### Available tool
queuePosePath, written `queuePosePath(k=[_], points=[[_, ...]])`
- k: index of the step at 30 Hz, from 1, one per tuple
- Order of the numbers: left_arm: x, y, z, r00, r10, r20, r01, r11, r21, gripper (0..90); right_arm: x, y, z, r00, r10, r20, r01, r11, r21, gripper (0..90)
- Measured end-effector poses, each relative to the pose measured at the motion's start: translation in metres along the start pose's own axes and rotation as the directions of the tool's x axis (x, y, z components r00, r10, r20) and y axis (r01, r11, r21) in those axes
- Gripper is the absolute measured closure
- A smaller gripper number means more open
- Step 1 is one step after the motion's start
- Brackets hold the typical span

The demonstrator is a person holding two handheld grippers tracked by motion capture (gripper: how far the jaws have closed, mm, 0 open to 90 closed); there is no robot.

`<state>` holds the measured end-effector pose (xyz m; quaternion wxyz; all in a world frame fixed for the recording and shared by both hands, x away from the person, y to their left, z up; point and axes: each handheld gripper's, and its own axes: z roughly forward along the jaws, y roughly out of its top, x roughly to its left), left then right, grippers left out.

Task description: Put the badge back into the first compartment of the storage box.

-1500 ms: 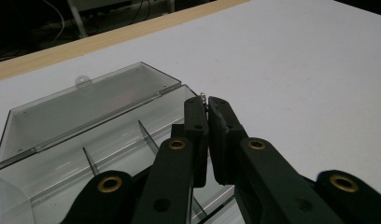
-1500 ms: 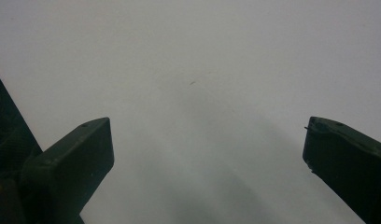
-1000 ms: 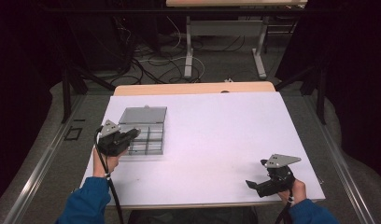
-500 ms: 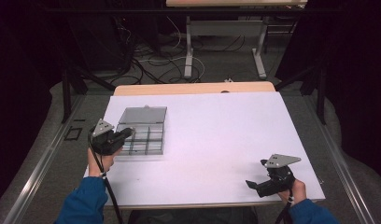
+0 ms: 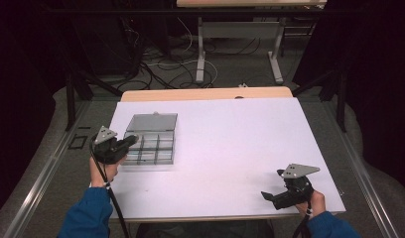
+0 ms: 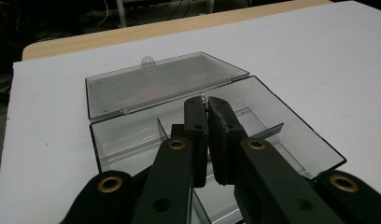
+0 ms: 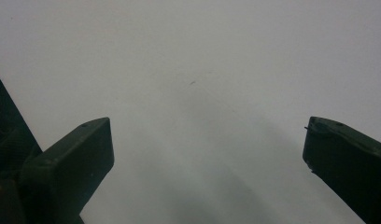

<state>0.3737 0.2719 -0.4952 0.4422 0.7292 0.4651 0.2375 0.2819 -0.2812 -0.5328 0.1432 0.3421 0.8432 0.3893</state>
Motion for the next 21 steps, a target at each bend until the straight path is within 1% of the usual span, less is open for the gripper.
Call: queuePosePath(k=[1,2,4,9,10,16,20,21], points=[[0.0012,0.0001,-0.0001,0.9999,0.009,-0.004,-0.009,1.0000,0.000,86.7,0.0000,0.0000,0.0000,1.0000,0.000,0.000,0.000,1.000,0.000,1.5],[0.0019,-0.0002,-0.0001,1.0000,-0.002,-0.004,0.002,1.0000,0.004,86.7,0.0001,-0.0002,0.0007,1.0000,0.002,0.001,-0.002,1.000,-0.010,1.5],[0.0023,-0.0004,0.0004,1.0000,-0.005,-0.005,0.005,1.0000,0.004,86.7,0.0003,-0.0002,0.0008,1.0000,0.003,0.002,-0.003,1.000,-0.010,1.5],[0.0045,-0.0009,0.0019,0.9999,-0.005,-0.010,0.005,0.9999,0.013,86.7,0.0002,-0.0002,0.0009,1.0000,0.002,0.002,-0.002,1.000,-0.009,1.5],[0.0054,-0.0009,0.0020,0.9999,0.000,-0.013,0.000,0.9999,0.014,86.7,0.0003,-0.0002,0.0009,1.0000,0.003,0.002,-0.003,1.000,-0.010,1.5],[0.0093,-0.0018,0.0038,0.9997,-0.013,-0.021,0.014,0.9997,0.020,86.7,0.0003,-0.0003,0.0012,1.0000,0.004,0.005,-0.004,1.000,-0.012,1.5],[0.0105,-0.0016,0.0049,0.9996,-0.011,-0.027,0.011,0.9998,0.017,86.7,0.0002,-0.0003,0.0012,1.0000,0.001,0.010,-0.001,1.000,-0.014,1.5],[0.0108,-0.0016,0.0052,0.9995,-0.011,-0.028,0.011,0.9998,0.017,86.7,0.0000,-0.0003,0.0013,1.0000,0.003,0.004,-0.003,1.000,-0.009,1.5]])
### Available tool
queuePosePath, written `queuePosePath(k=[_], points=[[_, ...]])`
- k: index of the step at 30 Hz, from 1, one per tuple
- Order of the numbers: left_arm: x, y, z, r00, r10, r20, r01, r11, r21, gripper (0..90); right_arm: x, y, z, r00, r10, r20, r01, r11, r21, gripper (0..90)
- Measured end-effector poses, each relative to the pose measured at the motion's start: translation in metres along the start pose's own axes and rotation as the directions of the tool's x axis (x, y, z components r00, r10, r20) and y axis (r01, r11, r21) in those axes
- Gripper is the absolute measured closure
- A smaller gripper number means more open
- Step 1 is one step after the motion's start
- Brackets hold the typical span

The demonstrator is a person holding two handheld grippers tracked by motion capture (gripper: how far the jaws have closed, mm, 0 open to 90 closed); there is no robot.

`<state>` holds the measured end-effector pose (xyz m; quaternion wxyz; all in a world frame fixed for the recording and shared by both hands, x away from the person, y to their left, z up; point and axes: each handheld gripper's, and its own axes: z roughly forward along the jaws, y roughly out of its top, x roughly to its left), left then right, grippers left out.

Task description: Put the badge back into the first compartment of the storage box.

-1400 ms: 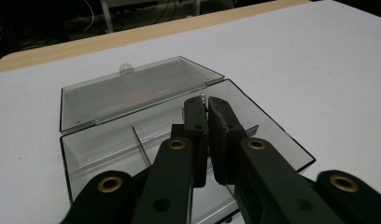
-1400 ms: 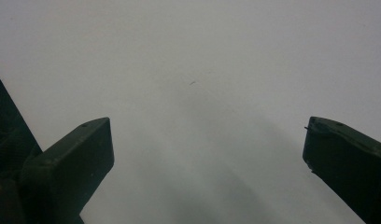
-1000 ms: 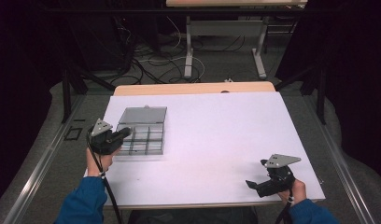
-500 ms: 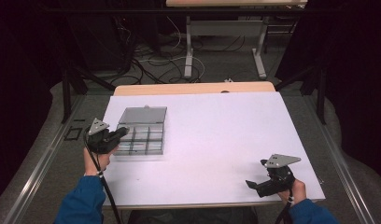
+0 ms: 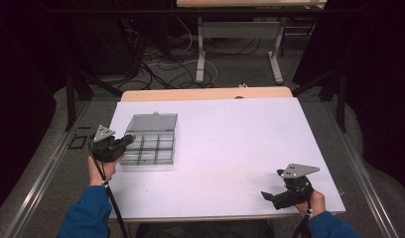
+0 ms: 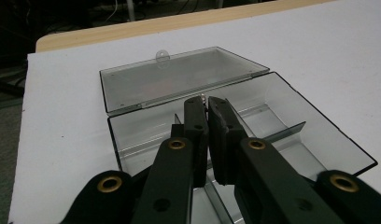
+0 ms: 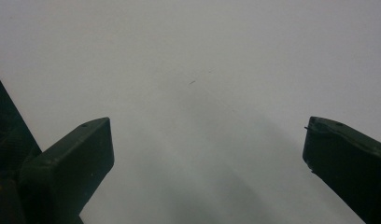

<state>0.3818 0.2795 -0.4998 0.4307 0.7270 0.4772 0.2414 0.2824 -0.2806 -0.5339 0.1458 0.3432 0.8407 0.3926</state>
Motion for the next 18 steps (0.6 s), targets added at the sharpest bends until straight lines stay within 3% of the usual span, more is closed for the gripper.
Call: queuePosePath(k=[18], points=[[0.0073,-0.0008,0.0069,0.9998,-0.007,-0.017,0.007,0.9998,0.018,86.6,-0.0005,-0.0002,0.0004,1.0000,0.001,-0.003,-0.001,1.000,-0.002,1.5]])
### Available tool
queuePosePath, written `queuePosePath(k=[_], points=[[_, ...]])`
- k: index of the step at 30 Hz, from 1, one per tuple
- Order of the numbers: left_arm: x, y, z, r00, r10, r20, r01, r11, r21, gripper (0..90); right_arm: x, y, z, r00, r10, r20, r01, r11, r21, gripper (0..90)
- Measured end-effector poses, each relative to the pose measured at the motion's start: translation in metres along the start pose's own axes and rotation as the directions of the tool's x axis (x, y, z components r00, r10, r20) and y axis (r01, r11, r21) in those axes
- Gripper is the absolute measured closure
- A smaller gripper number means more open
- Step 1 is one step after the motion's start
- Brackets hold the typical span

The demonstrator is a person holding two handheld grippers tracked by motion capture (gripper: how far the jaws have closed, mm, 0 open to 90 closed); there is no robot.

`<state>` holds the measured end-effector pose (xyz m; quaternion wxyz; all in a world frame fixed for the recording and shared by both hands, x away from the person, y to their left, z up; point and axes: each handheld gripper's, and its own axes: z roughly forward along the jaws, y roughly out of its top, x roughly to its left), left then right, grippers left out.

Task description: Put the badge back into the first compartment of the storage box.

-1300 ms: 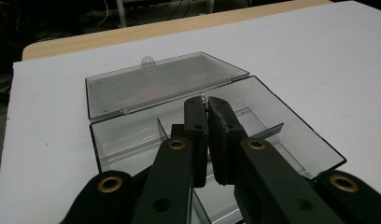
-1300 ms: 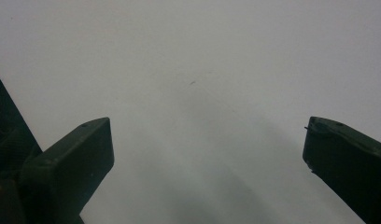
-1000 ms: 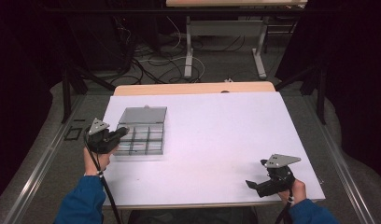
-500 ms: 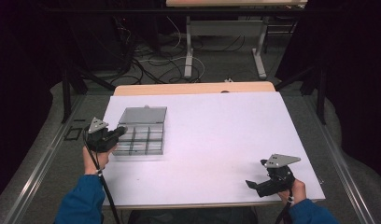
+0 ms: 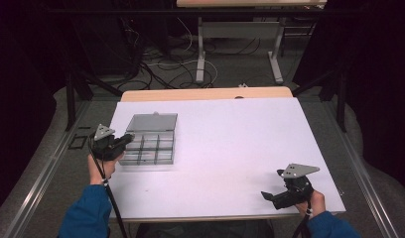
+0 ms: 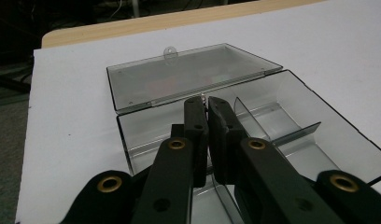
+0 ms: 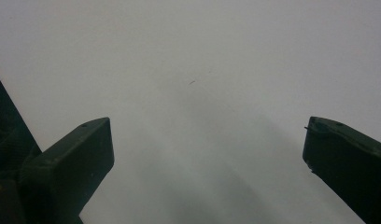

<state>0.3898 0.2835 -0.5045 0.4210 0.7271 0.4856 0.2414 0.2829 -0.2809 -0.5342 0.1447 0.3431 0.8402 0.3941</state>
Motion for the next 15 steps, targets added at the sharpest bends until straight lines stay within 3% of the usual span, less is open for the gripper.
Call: queuePosePath(k=[15], points=[[0.0072,-0.0022,0.0083,0.9998,-0.017,-0.008,0.017,0.9995,0.027,86.6,-0.0013,-0.0002,0.0008,0.9999,-0.012,0.001,0.012,1.000,-0.011,1.5]])
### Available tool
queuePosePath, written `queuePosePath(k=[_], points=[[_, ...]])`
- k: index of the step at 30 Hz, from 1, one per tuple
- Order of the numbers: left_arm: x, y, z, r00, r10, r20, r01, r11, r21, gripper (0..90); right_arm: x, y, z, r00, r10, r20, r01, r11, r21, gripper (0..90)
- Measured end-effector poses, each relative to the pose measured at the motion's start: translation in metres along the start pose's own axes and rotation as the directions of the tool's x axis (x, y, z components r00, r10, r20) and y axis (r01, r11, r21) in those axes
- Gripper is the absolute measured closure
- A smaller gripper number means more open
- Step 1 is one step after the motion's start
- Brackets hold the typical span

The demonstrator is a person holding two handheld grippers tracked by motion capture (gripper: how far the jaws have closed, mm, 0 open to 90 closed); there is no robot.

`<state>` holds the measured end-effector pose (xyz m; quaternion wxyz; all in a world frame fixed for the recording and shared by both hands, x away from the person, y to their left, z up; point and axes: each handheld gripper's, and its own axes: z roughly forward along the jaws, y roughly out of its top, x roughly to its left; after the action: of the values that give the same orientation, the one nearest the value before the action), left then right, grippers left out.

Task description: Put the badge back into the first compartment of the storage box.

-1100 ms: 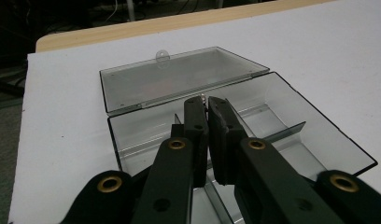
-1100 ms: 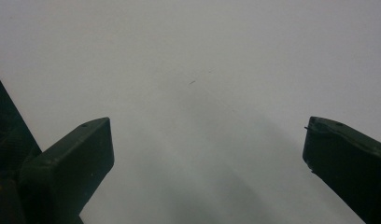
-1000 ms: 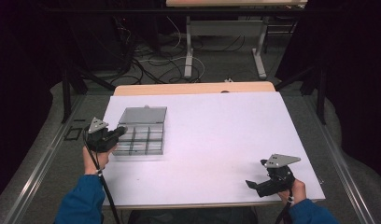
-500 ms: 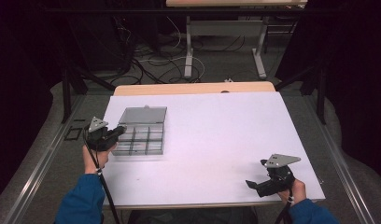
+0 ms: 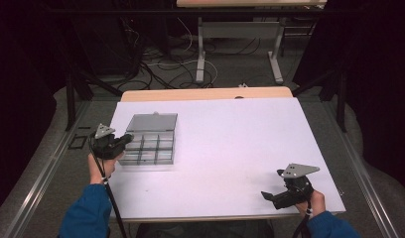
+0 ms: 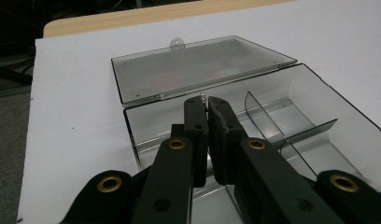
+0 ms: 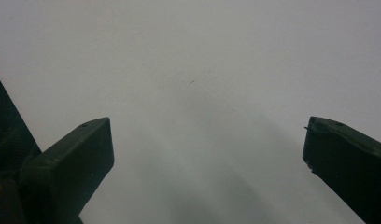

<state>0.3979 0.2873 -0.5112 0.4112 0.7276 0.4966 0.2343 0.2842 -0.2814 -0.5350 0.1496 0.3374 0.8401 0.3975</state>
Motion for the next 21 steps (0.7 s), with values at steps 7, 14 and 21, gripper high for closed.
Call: queuePosePath(k=[7,14,21], points=[[0.002,-0.001,0.005,1.0000,0.004,-0.003,-0.004,0.9999,0.016,86.6,0.000,0.000,0.000,1.0000,-0.001,0.001,0.001,1.000,0.000,1.5],[0.003,-0.002,0.012,1.0000,0.005,0.000,-0.005,0.9990,0.044,86.6,0.001,0.000,0.000,0.9999,0.011,0.002,-0.011,1.000,0.000,1.5],[0.004,-0.003,0.019,0.9999,0.011,0.001,-0.011,0.9979,0.064,86.6,0.001,0.000,0.000,0.9999,0.015,0.005,-0.015,1.000,0.002,1.5]])
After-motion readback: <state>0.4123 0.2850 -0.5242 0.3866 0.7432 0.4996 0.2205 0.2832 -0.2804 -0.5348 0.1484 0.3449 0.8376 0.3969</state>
